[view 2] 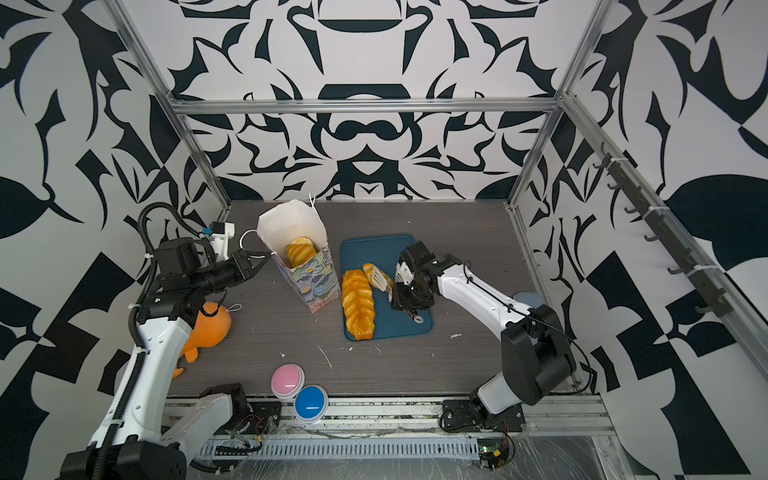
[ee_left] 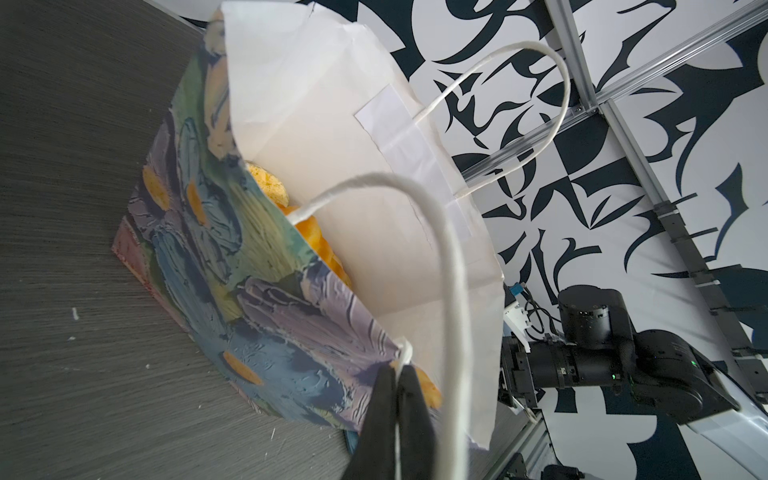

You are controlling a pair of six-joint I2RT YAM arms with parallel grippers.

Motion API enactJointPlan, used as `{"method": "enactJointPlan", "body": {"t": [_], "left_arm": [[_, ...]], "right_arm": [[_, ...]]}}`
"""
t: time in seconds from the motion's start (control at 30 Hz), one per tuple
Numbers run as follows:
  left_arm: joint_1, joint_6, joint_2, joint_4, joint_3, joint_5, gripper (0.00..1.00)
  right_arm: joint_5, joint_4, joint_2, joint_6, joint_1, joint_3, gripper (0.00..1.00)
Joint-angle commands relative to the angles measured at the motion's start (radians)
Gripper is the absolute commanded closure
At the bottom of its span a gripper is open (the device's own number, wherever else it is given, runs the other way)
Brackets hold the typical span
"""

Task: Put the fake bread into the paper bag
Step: 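Lower the tongs onto the yellow-and-white striped roll and pinch it, then lift the striped roll off the tray with the tongs toward the bag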

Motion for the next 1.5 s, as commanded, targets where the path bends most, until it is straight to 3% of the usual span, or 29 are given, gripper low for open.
{"method": "enactJointPlan", "body": {"t": [0.0, 0.63, 1.17, 1.47], "left_arm": [[0.004, 0.000, -0.005, -0.008, -0.003, 0.019, 1.00], [0.003, 0.001, 0.010, -0.004, 0.005, 0.018, 1.00], [0.003, 0.000, 0.002, -0.007, 0.003, 0.018, 1.00], [0.004, 0.001, -0.002, -0.010, 0.000, 0.017, 1.00]], "right_arm": [[0.046, -0.005, -0.003, -0.030, 0.012, 0.058, 0.48], [0.158, -0.065, 0.065, -0.065, 0.074, 0.099, 0.50], [0.183, -0.062, 0.039, -0.060, 0.075, 0.101, 0.66], [0.185, -0.037, -0.015, -0.053, 0.075, 0.090, 0.68]]}}
